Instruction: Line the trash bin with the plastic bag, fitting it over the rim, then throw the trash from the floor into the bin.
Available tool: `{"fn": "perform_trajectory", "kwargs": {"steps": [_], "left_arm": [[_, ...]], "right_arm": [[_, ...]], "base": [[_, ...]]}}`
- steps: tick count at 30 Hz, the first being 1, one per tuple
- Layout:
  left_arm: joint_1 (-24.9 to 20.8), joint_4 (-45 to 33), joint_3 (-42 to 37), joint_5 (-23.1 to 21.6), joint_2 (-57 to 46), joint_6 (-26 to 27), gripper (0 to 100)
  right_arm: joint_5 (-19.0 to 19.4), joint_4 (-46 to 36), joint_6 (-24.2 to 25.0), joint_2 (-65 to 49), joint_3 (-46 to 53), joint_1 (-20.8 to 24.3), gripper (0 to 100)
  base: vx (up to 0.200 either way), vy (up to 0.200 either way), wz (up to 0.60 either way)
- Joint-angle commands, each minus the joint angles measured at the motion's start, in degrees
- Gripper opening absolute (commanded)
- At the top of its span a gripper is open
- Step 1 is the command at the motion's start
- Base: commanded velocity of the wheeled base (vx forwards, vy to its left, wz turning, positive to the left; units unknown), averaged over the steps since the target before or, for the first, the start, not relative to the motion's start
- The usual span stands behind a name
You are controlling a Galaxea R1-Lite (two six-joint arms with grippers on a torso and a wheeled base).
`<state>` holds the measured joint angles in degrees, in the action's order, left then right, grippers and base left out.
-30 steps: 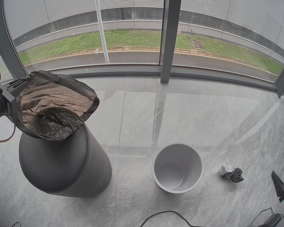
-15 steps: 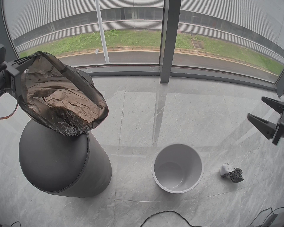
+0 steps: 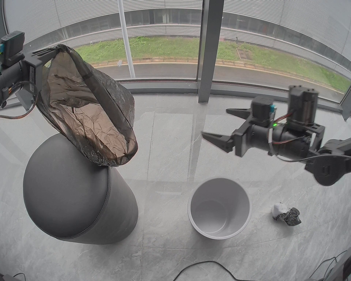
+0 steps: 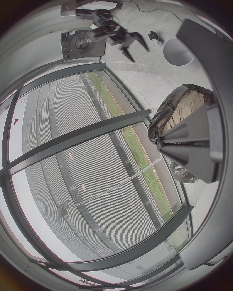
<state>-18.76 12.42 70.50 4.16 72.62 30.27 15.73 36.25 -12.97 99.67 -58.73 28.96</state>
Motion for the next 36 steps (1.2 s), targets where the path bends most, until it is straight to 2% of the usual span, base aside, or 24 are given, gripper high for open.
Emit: {"fn": "perform_trajectory", "kwargs": {"steps": [1,5,9,21,26,32,36], "left_arm": [[-1.6,0.7,3.5,-0.3,4.0,0.0,0],[-2.3,0.7,3.3,-0.4,4.1,0.0,0],[-2.3,0.7,3.3,-0.4,4.5,-0.2,0],[-2.7,0.8,3.4,-0.6,4.8,-0.3,0],[-3.5,0.8,3.4,-3.5,4.7,-0.1,0],[-3.5,0.8,3.4,-4.0,4.7,-0.1,0],[-3.5,0.8,3.8,-5.0,4.8,0.0,0]], "right_arm": [[3.1,5.8,-0.6,13.6,-3.8,7.3,100],[5.0,9.1,0.0,16.2,-7.5,8.7,100],[4.8,12.8,1.5,18.3,-9.7,8.7,100],[4.1,15.5,1.7,26.0,-16.1,8.5,100],[4.4,16.2,1.8,28.1,-19.3,8.7,100],[4.4,17.3,2.0,30.6,-20.9,8.7,100],[4.7,18.7,4.4,32.0,-21.1,9.0,100]], "base": [[0.0,0.0,0.0],[0.0,0.0,0.0],[0.0,0.0,0.0],[0.0,0.0,0.0],[0.0,0.0,0.0],[0.0,0.0,0.0],[0.0,0.0,0.0]]}}
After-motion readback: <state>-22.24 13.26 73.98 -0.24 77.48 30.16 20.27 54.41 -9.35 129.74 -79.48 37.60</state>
